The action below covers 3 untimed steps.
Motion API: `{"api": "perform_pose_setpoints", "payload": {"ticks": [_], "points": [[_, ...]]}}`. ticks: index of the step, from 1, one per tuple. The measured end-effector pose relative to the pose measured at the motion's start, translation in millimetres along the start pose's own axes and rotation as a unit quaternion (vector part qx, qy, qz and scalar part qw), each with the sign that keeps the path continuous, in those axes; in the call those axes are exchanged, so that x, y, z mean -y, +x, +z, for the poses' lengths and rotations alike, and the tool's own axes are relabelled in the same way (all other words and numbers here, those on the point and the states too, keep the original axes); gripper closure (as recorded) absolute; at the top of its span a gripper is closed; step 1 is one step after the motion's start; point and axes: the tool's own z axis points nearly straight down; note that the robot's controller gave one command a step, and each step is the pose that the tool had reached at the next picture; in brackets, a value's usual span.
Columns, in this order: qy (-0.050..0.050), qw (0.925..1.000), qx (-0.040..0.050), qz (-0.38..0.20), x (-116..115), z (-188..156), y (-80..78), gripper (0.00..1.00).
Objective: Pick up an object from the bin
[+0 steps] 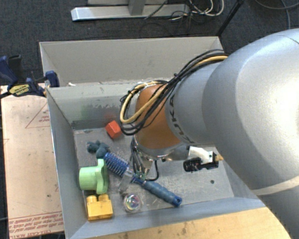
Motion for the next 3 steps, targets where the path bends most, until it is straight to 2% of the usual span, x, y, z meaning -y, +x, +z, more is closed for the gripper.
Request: {"api": "perform_pose_setpoints", "payload": {"ticks": [1,2,3], "points": [[-0.001,1.0000,0.0010,0.000,0,0,-0.2,0.00],[-0.001,1.0000,0.0012,0.000,0,0,-0.2,1.00],[-0.003,1.0000,0.0036,-0.002,-2,-108,-1.0,1.00]]}}
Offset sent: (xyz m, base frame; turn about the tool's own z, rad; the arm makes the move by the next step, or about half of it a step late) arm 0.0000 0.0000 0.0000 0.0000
